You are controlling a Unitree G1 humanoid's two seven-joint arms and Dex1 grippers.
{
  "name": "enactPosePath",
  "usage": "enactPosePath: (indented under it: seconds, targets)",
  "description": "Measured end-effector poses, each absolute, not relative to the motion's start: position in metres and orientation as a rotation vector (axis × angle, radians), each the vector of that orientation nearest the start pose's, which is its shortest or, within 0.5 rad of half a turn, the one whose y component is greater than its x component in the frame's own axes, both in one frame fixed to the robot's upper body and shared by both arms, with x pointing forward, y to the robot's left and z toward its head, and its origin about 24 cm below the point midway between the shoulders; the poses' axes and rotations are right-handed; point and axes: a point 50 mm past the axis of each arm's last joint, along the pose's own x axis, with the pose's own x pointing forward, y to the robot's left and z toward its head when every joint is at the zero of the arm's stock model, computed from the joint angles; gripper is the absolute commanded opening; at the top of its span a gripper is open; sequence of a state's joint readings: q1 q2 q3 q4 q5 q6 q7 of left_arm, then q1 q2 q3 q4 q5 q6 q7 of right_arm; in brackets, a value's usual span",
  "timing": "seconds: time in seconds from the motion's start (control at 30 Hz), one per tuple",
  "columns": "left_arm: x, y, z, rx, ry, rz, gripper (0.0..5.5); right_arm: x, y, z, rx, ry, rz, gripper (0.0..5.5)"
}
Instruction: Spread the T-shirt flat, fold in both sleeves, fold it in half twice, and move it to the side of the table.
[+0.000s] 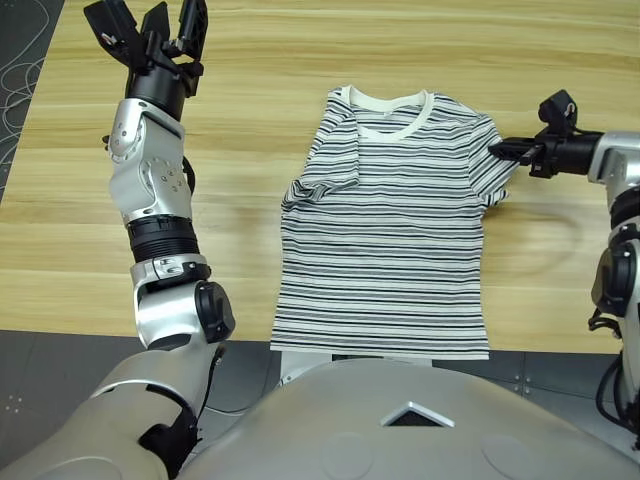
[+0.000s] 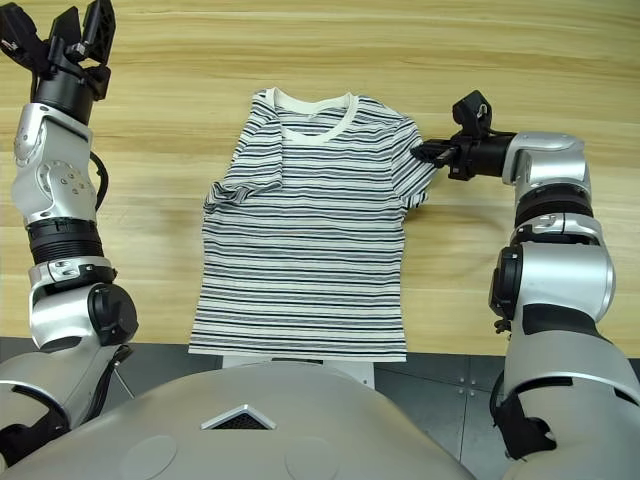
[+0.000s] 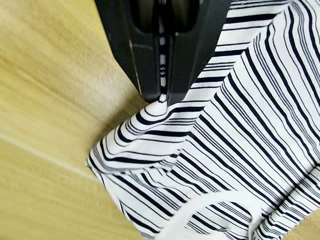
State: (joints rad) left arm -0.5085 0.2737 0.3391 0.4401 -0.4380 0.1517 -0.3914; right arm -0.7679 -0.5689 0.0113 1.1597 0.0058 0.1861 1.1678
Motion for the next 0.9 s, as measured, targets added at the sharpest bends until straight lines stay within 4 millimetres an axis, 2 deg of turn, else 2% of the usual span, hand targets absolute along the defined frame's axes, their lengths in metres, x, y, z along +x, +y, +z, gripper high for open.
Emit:
enactPosePath:
  seconds: [0.33,0.5,0.6,0.9]
  targets:
    - [0.341,0.232,0.100,-0.337,-0.066,-0.166,3.32,0.335,-0.257,0.065,-0.090,0.655,0.856,0.12]
    - [0.343,0.231,0.101,-0.339,-0.066,-0.169,3.32,0.339,-0.244,0.070,-0.111,0.639,0.902,0.12]
    - [0.343,0.231,0.098,-0.344,-0.056,-0.166,3.32,0.341,-0.232,0.068,-0.112,0.640,0.936,0.12]
    - [0.349,0.221,0.096,-0.364,-0.042,-0.187,3.32,0.343,-0.216,0.066,-0.097,0.622,0.977,0.12]
